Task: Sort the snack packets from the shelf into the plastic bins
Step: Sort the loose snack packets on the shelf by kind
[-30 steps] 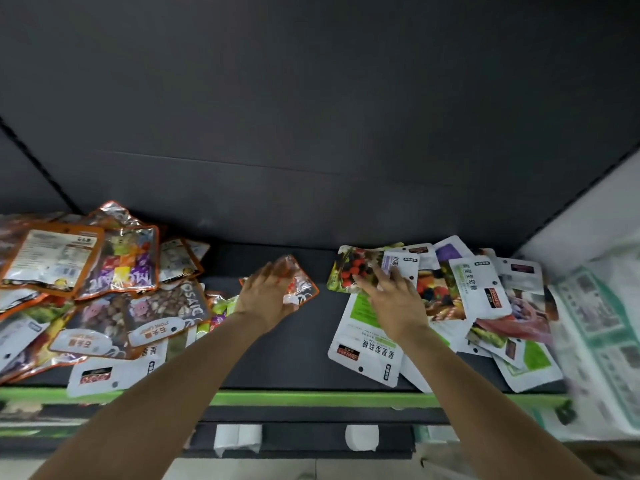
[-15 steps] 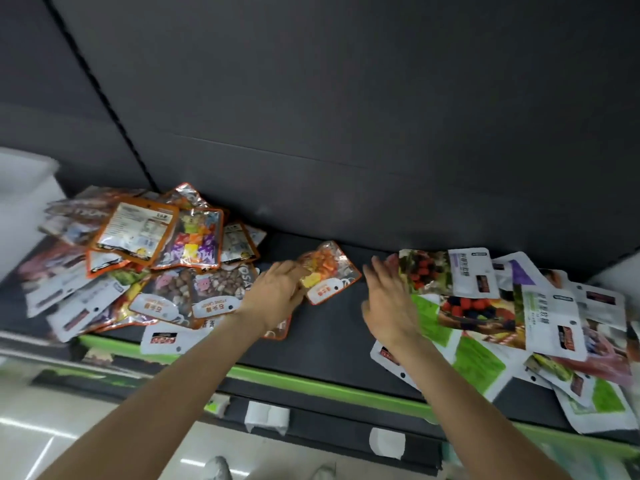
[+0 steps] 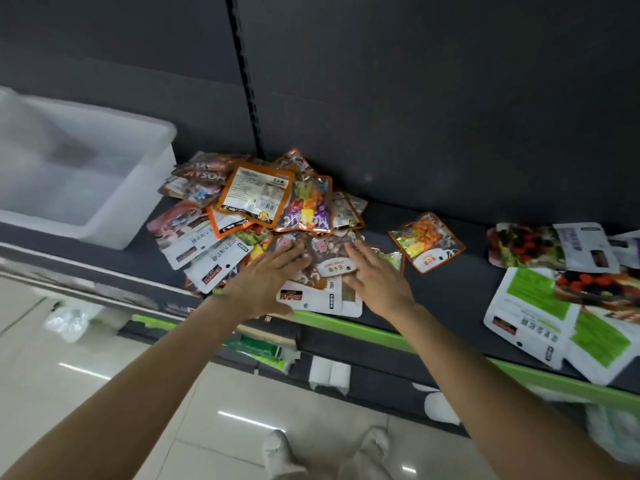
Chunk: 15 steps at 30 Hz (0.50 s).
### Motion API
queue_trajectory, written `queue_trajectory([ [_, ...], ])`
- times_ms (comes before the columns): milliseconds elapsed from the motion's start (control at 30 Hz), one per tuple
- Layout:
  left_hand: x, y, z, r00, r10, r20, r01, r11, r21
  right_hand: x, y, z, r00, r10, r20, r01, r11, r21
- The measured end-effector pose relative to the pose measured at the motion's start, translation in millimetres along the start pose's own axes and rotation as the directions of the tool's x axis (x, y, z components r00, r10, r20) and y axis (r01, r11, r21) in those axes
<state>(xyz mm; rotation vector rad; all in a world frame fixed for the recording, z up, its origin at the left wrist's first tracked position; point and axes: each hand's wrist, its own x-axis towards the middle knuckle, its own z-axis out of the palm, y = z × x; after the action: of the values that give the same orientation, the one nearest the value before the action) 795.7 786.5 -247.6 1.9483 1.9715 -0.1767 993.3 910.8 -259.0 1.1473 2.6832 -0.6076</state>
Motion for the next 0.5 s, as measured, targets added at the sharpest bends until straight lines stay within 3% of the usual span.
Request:
queue_trajectory([
  [100,-1.4,-6.9,-10.1,0.997,0.074,-0.016,-0.075,0.997,-0.031,-4.1,5.7,-7.5,0.998,0.062,0.012,-0.062,0.997,-0.04],
  [233,-11.9,-12.9,-15.4,0.947,0.166,-0.275,-0.216,0.963,-0.162,-20.6,1.5,-2.5,0.991,0.124,-0.05,-0.114,0.979,0.166],
  [333,-12.9,-11.0,-19.7,0.949,0.028,-0.315,-0.117,0.957,-0.267,-33.7,-7.3,7.2,0.989,0.123,-0.084,-0.098,0.962,0.255],
  [500,-1.4,-10.8,-25.7,0.934,-0.12,-0.336,0.003,0.944,-0.329,-38.6,-17.0,13.3,0.991,0.132,-0.029,-0.126,0.977,0.175],
])
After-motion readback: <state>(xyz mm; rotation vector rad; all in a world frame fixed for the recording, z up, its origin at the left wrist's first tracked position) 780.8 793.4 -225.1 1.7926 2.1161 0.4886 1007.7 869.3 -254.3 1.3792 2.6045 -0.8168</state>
